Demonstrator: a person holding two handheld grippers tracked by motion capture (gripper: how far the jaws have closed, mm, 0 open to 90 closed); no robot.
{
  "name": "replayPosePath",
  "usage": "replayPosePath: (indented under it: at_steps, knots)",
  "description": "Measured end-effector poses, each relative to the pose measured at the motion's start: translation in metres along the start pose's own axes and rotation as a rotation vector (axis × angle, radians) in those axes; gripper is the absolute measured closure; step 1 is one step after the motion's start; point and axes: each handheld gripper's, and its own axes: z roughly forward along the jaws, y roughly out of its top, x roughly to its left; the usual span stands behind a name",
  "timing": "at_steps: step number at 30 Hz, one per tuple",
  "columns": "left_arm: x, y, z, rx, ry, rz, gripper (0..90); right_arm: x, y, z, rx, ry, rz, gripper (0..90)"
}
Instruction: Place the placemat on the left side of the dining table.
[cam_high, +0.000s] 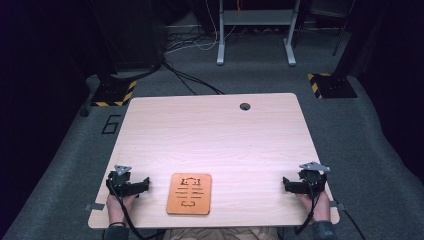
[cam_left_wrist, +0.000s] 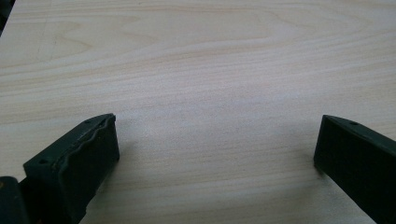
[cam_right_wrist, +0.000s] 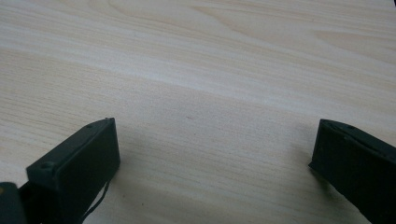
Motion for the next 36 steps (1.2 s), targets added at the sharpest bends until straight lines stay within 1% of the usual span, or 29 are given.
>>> replayPosePath:
  at_steps: [2,3,7,8,10,12,13,14,15,16,18,20,21,23,25,27,29,30,32,36]
  knots:
    - [0.0,0.0,0.0,0.001,0.001,-0.002,0.0,0.001,0.0,0.0,0.001,-0.003,0.0,0.0]
    - [0.0,0.0,0.0,0.006,0.001,0.002,0.0,0.0,0.0,0.0,0.003,0.001,0.01,0.0]
    - [0.0,0.0,0.0,0.006,0.004,0.001,0.0,0.0,0.001,0.001,0.004,-0.003,0.005,0.0]
    - [0.0,0.0,0.0,0.006,0.004,0.001,0.0,0.001,0.001,0.0,0.002,-0.012,0.003,0.0]
    - [-0.001,0.001,0.0,0.008,0.008,-0.003,0.0,0.005,0.0,-0.001,-0.012,-0.035,-0.023,0.0]
    - [-0.002,0.001,0.0,0.005,0.012,-0.006,0.0,0.006,0.0,-0.001,-0.017,-0.038,-0.029,0.0]
    - [-0.002,0.001,0.0,0.005,0.014,-0.008,0.0,0.007,0.0,-0.001,-0.017,-0.014,-0.051,0.0]
    - [-0.003,0.001,0.0,0.003,0.017,-0.006,0.0,0.008,0.0,-0.001,-0.021,-0.011,-0.052,0.0]
    - [-0.003,0.001,0.0,0.003,0.018,-0.006,0.0,0.008,0.0,-0.002,-0.026,-0.011,-0.065,0.0]
    - [-0.003,0.001,0.0,0.003,0.018,-0.006,0.0,0.008,0.0,-0.002,-0.026,-0.011,-0.065,0.0]
    - [-0.003,0.001,0.001,0.005,0.017,-0.01,0.0,0.009,0.0,-0.003,-0.047,-0.017,-0.063,0.0]
    - [-0.003,0.001,0.001,0.005,0.015,-0.008,0.0,0.007,0.0,-0.005,-0.059,-0.015,-0.052,0.0]
    - [-0.003,0.001,0.001,0.005,0.014,-0.007,0.0,0.007,0.0,-0.006,-0.064,-0.006,-0.045,0.0]
    - [-0.003,0.001,0.001,0.005,0.014,-0.006,0.0,0.007,0.0,-0.007,-0.07,-0.011,-0.039,0.0]
    - [-0.003,0.001,0.001,0.004,0.014,-0.006,0.0,0.008,0.001,-0.007,-0.068,0.007,-0.019,0.0]
    - [-0.003,0.001,0.001,0.004,0.014,-0.007,0.0,0.011,0.003,-0.007,-0.067,0.044,0.004,0.0]
    - [-0.003,0.001,0.001,0.004,0.014,-0.007,0.0,0.014,0.004,-0.008,-0.061,0.069,0.012,0.0]
    - [-0.003,0.001,0.001,0.003,0.014,-0.007,0.0,0.016,0.005,-0.008,-0.059,0.074,0.004,0.0]
    - [-0.003,0.001,0.001,0.0,0.014,-0.011,0.0,0.021,0.007,-0.01,-0.057,0.078,0.001,0.0]
    - [-0.003,0.001,0.001,0.001,0.015,-0.015,0.0,0.03,0.011,-0.013,-0.061,0.1,-0.005,0.0]
